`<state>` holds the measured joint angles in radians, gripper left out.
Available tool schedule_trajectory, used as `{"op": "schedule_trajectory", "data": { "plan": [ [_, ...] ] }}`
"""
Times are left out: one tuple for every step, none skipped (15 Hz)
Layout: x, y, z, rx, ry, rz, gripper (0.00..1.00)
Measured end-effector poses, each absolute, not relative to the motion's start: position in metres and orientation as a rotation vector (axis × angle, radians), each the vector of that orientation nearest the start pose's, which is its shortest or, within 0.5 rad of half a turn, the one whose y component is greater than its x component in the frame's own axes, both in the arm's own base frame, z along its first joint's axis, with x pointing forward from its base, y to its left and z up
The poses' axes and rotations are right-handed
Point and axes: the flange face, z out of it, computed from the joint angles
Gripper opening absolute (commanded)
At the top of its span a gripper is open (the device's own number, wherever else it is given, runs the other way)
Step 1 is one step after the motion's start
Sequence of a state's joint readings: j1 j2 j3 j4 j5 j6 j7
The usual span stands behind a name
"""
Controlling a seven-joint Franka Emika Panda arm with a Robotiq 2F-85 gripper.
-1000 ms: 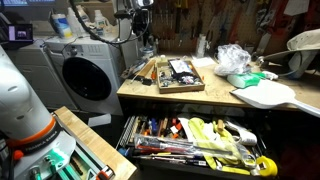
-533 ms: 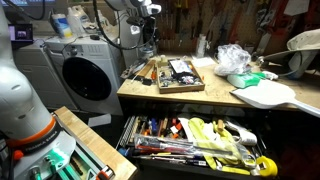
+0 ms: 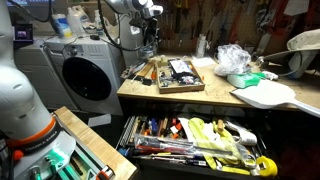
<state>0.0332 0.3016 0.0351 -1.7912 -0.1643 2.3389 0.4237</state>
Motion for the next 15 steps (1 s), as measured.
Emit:
{"op": "schedule_trajectory", "data": {
  "plan": [
    [0.658, 0.039, 0.409, -3.143, 0.419, -0.438, 1.00],
    [0.660, 0.038, 0.408, -3.140, 0.431, -0.442, 1.00],
    [0.662, 0.035, 0.406, -3.140, 0.440, -0.439, 1.00],
    [0.664, 0.032, 0.403, -3.141, 0.449, -0.434, 1.00],
    [0.667, 0.030, 0.398, -3.142, 0.457, -0.427, 1.00],
    [0.671, 0.027, 0.391, -3.141, 0.468, -0.415, 1.00],
    [0.674, 0.026, 0.385, -3.139, 0.477, -0.403, 1.00],
    [0.678, 0.025, 0.378, -3.137, 0.483, -0.391, 1.00],
    [0.682, 0.025, 0.372, -3.135, 0.487, -0.384, 1.00],
    [0.685, 0.026, 0.366, -3.135, 0.489, -0.376, 1.00],
    [0.689, 0.027, 0.361, -3.137, 0.487, -0.371, 1.00],
    [0.692, 0.028, 0.356, -3.139, 0.485, -0.367, 1.00],
    [0.695, 0.029, 0.351, -3.142, 0.482, -0.363, 1.00],
    [0.698, 0.030, 0.347, -3.144, 0.480, -0.361, 1.00],
    [0.701, 0.031, 0.343, -3.146, 0.478, -0.359, 1.00]
  ]
}}
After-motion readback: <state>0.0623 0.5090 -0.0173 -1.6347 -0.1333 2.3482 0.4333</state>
